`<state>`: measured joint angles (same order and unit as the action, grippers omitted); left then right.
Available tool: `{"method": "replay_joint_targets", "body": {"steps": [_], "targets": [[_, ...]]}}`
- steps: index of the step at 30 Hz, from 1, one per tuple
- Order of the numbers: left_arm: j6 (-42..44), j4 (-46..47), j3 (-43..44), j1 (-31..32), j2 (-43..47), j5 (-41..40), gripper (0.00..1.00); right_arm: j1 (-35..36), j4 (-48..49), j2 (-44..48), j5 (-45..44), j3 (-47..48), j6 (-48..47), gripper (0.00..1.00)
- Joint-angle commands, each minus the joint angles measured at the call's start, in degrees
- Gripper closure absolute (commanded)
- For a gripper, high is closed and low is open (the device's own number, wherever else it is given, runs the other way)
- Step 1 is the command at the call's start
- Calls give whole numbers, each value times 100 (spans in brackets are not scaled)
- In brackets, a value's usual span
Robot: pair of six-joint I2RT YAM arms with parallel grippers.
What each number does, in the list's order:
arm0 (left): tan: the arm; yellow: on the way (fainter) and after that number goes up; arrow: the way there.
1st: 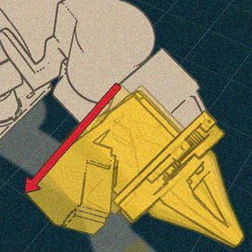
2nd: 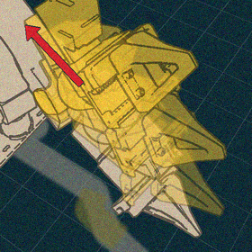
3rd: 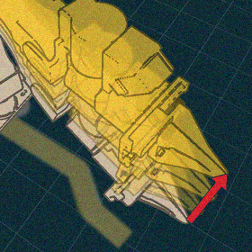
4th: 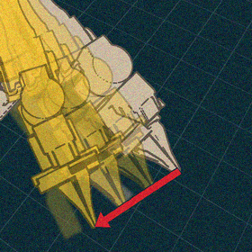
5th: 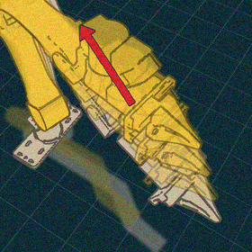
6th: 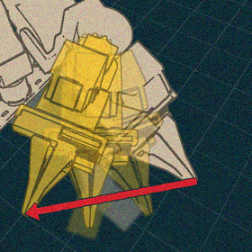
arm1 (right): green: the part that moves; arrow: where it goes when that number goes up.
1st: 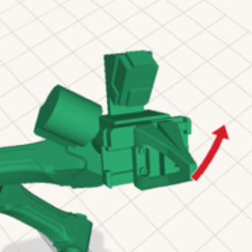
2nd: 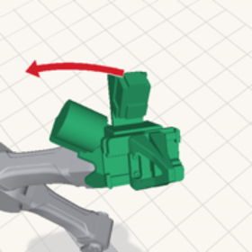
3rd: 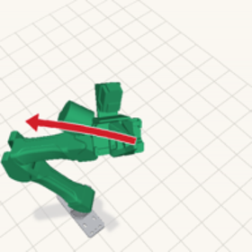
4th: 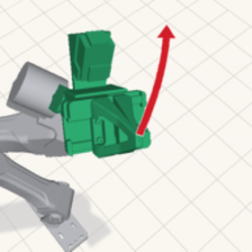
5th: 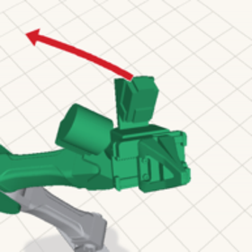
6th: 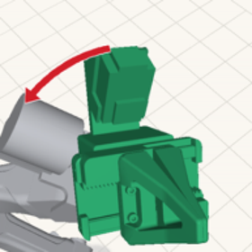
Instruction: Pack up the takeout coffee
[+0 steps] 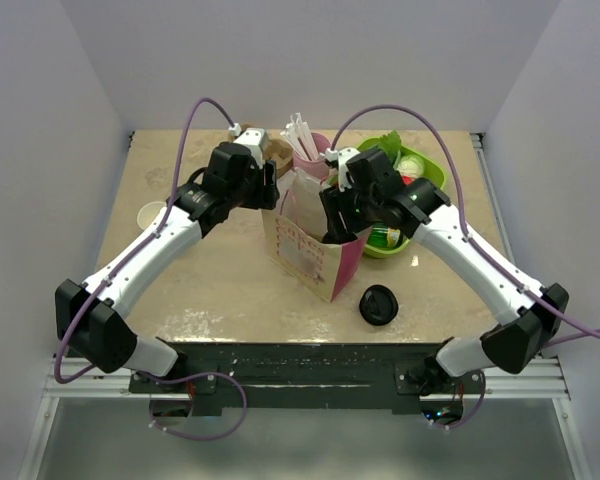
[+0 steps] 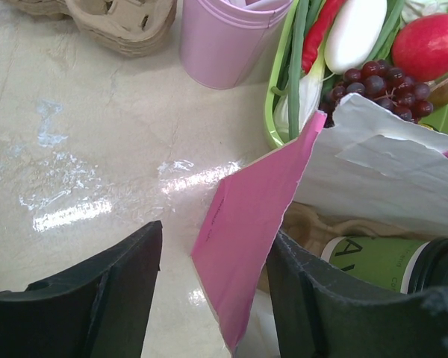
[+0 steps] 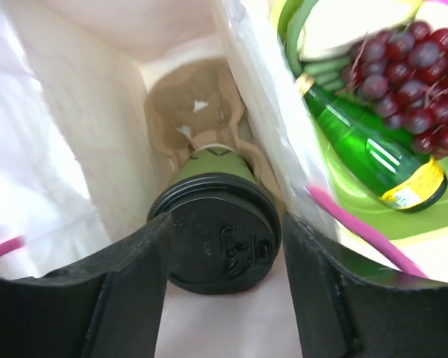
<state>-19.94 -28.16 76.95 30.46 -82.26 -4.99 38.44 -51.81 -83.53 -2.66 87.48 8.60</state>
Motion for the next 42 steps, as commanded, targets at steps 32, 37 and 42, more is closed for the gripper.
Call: {"method": "replay_joint_targets", "body": {"steps": [32, 37, 42], "targets": [[-966, -1744, 1402, -1117, 1088, -1067, 0, -301, 2466, 1524, -1562, 93, 124, 2], [-1011, -2167, 1077, -2507, 1327, -758, 0, -1310, 2588, 1322, -1108, 50, 352, 2], [-1011, -2115, 1085, -2791, 1133, -714, 0, -2145, 2755, 979, -219, 84, 388, 2]]}}
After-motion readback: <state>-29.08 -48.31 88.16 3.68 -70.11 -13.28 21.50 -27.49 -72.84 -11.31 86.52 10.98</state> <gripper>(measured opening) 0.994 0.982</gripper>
